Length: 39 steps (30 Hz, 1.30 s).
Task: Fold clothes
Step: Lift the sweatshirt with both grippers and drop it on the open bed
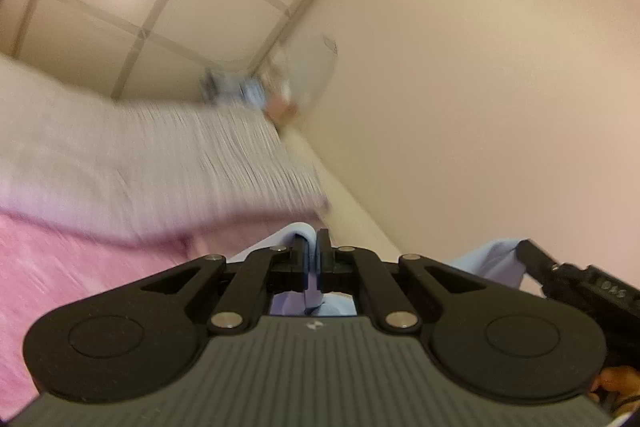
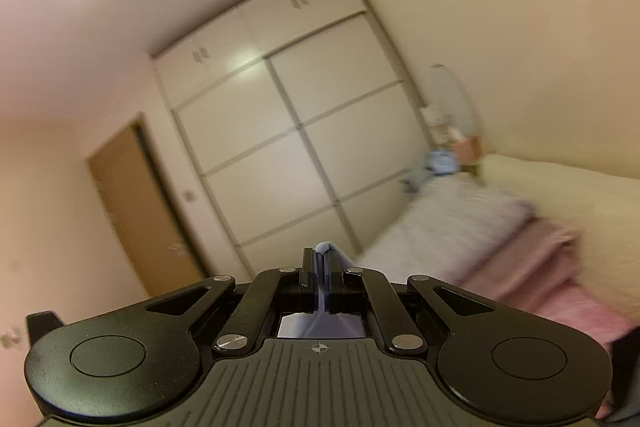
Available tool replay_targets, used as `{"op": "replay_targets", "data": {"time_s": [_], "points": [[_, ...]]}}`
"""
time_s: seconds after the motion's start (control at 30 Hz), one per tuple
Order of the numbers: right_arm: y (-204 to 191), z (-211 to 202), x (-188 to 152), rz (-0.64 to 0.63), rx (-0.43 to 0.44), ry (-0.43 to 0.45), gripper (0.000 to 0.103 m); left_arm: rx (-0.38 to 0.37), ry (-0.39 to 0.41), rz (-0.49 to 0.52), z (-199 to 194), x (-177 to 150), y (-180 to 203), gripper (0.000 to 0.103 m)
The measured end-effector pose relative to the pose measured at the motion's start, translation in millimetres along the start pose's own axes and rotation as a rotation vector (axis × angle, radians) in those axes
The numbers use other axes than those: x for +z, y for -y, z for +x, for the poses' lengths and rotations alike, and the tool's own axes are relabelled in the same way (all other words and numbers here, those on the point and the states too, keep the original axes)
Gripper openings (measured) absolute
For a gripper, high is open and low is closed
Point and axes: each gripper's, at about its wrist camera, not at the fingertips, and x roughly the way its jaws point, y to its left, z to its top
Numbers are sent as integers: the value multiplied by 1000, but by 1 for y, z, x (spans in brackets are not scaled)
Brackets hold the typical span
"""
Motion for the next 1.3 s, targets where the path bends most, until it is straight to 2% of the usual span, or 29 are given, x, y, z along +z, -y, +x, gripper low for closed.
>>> {"op": "replay_targets", "data": {"time_s": [0.17,0.27,0.33,0.4,0.43,0.47,0.5,0.6,0.77,0.83,0.9,1.0,1.3], "points": [[-80,39,-5,14,150,16,1,107,145,88,-108,52,-24,0],[-133,66,-16,4,220,7,1,197,184,119,-157,70,-42,1],[-160,103,-29,-11,226,-64,1,284,130,137,-172,75,-62,1],[-184,140,-48,-43,156,-217,3,424,0,125,-168,67,-91,2],[-192,159,-59,-59,123,-329,12,495,-68,118,-165,63,-106,4],[-198,173,-74,-71,94,-432,18,566,-151,108,-161,52,-123,4],[-203,185,-89,-83,64,-533,20,628,-209,100,-161,38,-139,3],[-209,182,-132,-151,53,-676,24,750,-315,89,-172,-8,-169,4],[-216,160,-206,-321,16,-880,28,779,-444,-68,-207,-66,-205,4],[-212,140,-226,-296,6,-946,28,782,-496,-92,-213,-86,-207,4],[-208,120,-245,-266,-3,-1012,28,779,-528,-97,-223,-105,-216,4],[-200,112,-256,-246,-34,-1078,28,779,-561,-98,-230,-127,-211,4],[-193,79,-295,-271,-51,-1194,28,790,-615,-22,-244,-159,-172,10]]}}
